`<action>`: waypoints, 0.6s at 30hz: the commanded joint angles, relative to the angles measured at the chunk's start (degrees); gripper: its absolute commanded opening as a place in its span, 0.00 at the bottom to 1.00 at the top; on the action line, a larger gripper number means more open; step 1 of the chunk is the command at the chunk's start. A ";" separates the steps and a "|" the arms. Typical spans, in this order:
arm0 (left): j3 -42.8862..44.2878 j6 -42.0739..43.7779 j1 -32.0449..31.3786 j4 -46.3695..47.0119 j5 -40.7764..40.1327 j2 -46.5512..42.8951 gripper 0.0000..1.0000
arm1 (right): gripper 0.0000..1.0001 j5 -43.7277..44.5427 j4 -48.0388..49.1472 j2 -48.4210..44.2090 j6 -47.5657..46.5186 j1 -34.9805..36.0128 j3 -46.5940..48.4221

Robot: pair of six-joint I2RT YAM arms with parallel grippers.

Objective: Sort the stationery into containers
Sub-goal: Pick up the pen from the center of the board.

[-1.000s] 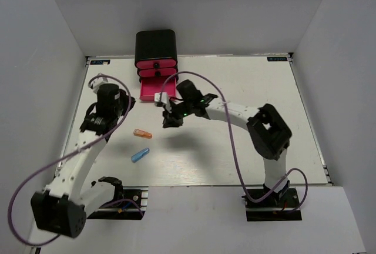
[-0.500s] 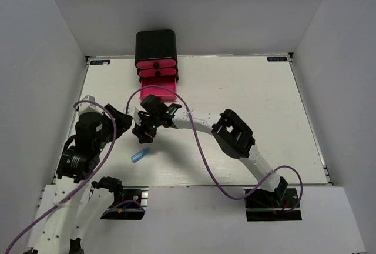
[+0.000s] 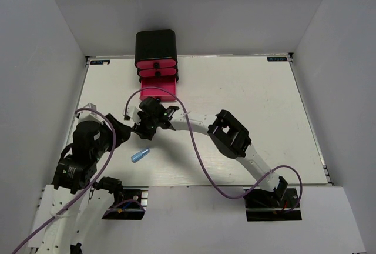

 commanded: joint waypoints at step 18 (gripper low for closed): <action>-8.24 -5.26 -0.08 0.30 4.68 -0.10 0.64 | 0.00 3.71 1.24 -10.67 -2.53 -5.20 -6.91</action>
